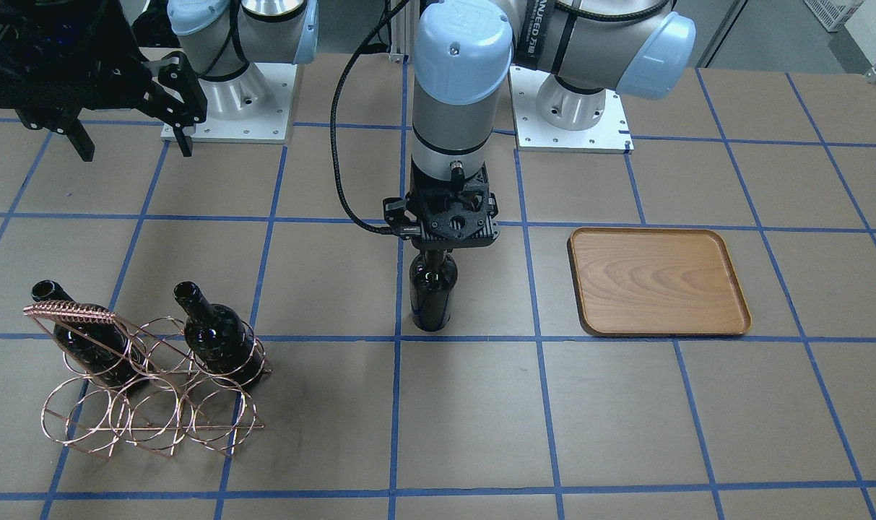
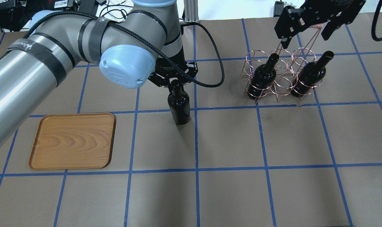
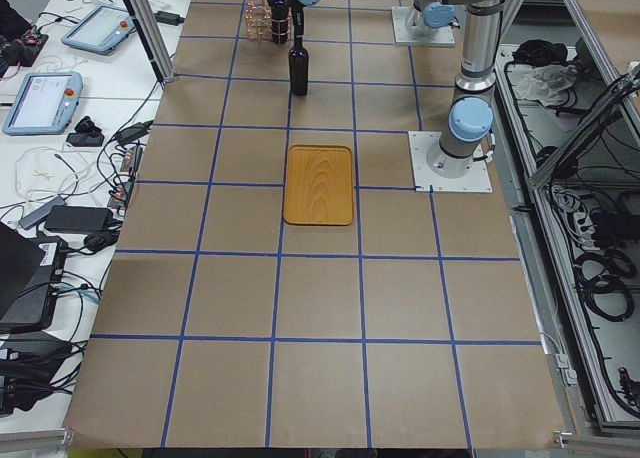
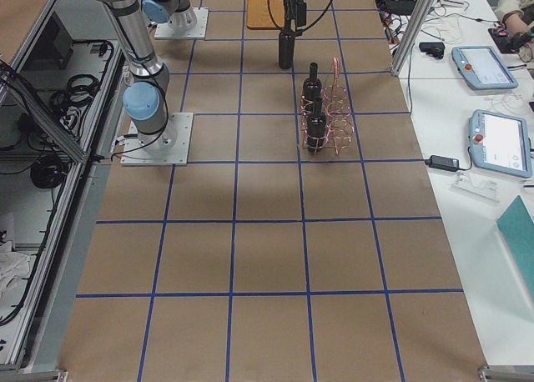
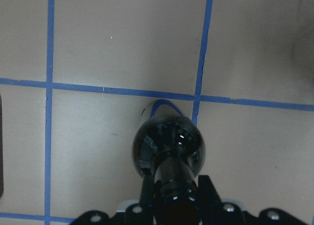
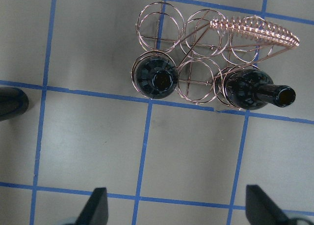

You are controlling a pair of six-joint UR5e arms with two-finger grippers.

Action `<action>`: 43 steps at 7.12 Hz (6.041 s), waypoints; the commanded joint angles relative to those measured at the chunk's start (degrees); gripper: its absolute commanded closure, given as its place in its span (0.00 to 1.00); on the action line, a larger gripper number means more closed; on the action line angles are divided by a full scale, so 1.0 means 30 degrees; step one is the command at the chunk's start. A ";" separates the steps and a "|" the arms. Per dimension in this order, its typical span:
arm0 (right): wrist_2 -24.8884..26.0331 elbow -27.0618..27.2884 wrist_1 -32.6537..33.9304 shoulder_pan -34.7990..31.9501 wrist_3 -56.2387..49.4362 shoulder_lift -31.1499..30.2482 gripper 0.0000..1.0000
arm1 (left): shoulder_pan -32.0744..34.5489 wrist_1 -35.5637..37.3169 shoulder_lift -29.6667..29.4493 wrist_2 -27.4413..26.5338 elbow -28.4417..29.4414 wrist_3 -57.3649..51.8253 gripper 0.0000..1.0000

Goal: Take wine from basket and place on tray

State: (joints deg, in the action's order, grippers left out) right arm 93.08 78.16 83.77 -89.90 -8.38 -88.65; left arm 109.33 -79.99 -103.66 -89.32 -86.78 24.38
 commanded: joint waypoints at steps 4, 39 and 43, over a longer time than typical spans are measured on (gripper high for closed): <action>-0.0736 -0.0968 0.0057 -0.0121 0.0127 0.0689 0.00 | -0.4171 -0.5762 0.4423 -0.0285 -0.0804 -0.6376 1.00; 0.0556 0.0666 0.0408 -0.0531 -0.0108 0.0019 0.00 | -0.5804 -0.2295 0.3707 -0.1164 0.0803 -0.4259 0.00; 0.0526 0.0666 0.0408 -0.0531 -0.0137 0.0047 0.00 | -0.5477 -0.2254 0.3906 -0.1251 0.0656 -0.4959 0.00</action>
